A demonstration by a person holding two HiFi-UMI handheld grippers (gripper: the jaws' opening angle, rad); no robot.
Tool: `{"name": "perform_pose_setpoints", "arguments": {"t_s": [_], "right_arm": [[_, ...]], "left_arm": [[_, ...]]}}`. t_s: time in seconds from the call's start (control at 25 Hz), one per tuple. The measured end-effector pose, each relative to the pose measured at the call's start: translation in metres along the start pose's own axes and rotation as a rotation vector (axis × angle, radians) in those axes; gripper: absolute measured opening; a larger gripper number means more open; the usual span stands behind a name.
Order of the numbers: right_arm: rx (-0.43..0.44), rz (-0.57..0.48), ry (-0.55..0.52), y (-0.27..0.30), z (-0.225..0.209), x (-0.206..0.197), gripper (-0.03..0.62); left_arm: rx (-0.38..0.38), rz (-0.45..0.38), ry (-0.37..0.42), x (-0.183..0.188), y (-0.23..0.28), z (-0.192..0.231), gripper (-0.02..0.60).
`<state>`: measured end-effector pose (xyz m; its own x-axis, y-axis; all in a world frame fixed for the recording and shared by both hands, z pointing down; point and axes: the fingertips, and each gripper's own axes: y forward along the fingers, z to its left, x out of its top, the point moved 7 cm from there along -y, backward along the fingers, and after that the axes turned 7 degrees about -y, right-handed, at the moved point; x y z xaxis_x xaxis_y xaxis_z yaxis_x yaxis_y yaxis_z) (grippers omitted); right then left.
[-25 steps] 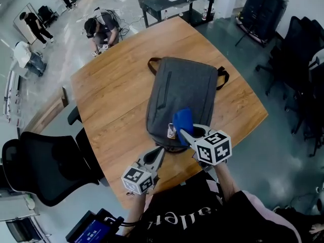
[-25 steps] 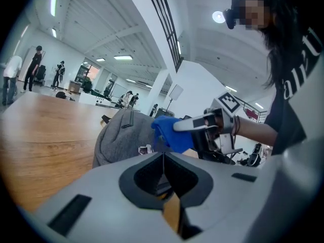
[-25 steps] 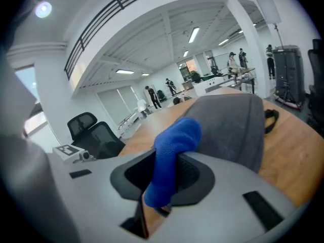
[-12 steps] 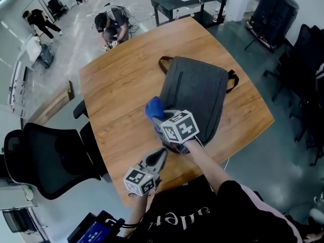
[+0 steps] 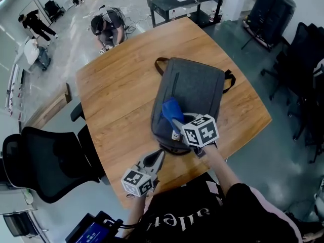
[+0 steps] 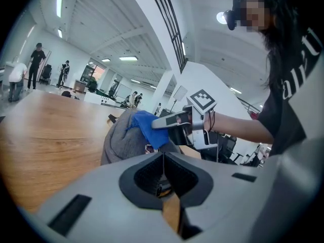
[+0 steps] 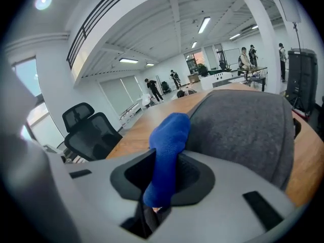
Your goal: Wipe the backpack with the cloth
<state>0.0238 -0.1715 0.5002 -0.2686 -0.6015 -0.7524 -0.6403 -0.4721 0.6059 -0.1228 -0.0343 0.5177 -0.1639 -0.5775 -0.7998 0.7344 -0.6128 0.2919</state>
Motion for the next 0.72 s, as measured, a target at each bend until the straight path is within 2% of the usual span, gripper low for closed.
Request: {"name": "perform_pose_setpoints", "arguments": {"t_s": [0.24,0.48,0.72], "right_arm": [[-0.081,0.0,0.06,-0.046,-0.028,-0.031,0.087],[-0.123,-0.011,0.145,-0.086,-0.047,-0.058,0.087],[-0.203,0.045,0.199,-0.108,-0.071,-0.099,0.087]], "left_arm": [[-0.021,0.011,0.0,-0.001,0.008,-0.007,0.002],[-0.045,0.028,0.008,-0.002,0.015,-0.014,0.002],[-0.057,0.044,0.008,-0.007,0.02,-0.02,0.002]]}}
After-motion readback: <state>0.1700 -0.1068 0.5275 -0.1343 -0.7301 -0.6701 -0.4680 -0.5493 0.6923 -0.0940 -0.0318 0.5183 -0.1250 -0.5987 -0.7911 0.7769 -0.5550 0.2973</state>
